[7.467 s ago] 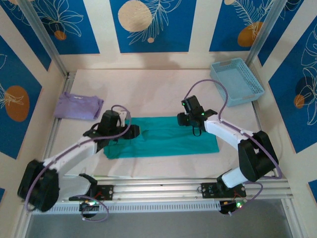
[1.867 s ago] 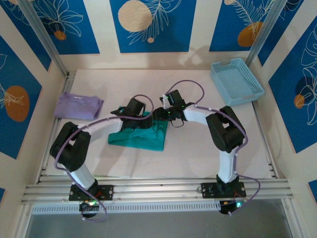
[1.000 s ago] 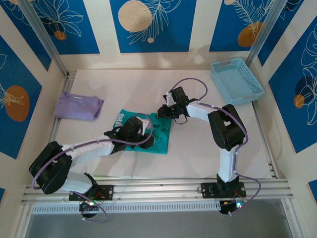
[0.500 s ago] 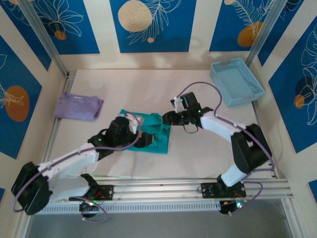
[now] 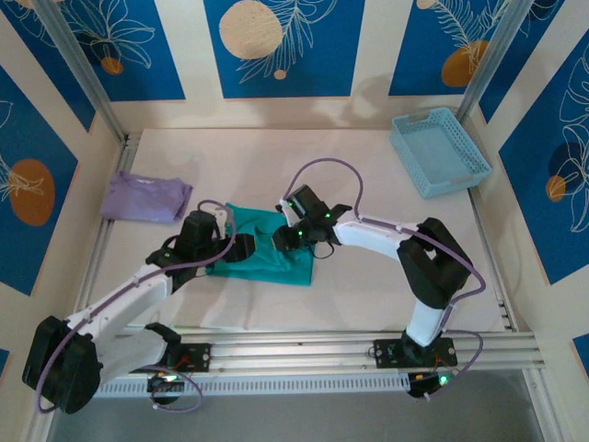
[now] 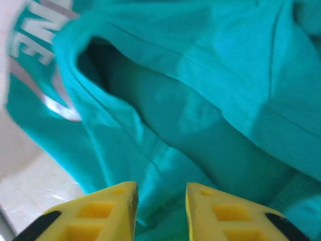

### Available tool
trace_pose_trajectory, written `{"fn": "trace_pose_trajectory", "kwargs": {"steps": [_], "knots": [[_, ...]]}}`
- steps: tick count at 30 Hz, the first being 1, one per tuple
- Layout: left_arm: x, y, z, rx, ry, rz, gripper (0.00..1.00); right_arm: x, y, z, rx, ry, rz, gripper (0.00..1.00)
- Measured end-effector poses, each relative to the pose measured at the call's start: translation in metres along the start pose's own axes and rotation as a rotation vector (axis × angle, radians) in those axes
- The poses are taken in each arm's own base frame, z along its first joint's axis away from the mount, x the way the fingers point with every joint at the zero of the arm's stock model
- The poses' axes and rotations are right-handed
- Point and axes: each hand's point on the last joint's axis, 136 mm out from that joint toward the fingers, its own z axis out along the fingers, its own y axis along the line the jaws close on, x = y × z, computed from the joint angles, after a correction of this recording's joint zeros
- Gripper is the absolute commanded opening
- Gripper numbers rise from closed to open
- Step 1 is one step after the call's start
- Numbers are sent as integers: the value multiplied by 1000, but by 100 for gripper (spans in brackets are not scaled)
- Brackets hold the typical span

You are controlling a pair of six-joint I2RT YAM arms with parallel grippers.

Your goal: Fold the inside-out t-shirt

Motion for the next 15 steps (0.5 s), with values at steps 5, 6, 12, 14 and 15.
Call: {"fn": "trace_pose_trajectory", "kwargs": {"steps": [5, 6, 12, 14, 15], "knots": [[10, 5, 7, -14, 44, -4, 66, 45, -11, -2, 96, 100, -5, 14], [11, 6, 7, -15, 49, -5, 66, 56, -13, -4, 106, 119, -2, 14], [16, 9, 11, -24, 74, 20, 67, 109, -24, -20, 151, 219, 58, 17], [18, 11, 12, -33, 86, 32, 67, 113, -25, -26, 156, 220, 68, 23], [19, 12, 13, -35, 89, 37, 66, 111, -25, -29, 154, 211, 69, 28]]}}
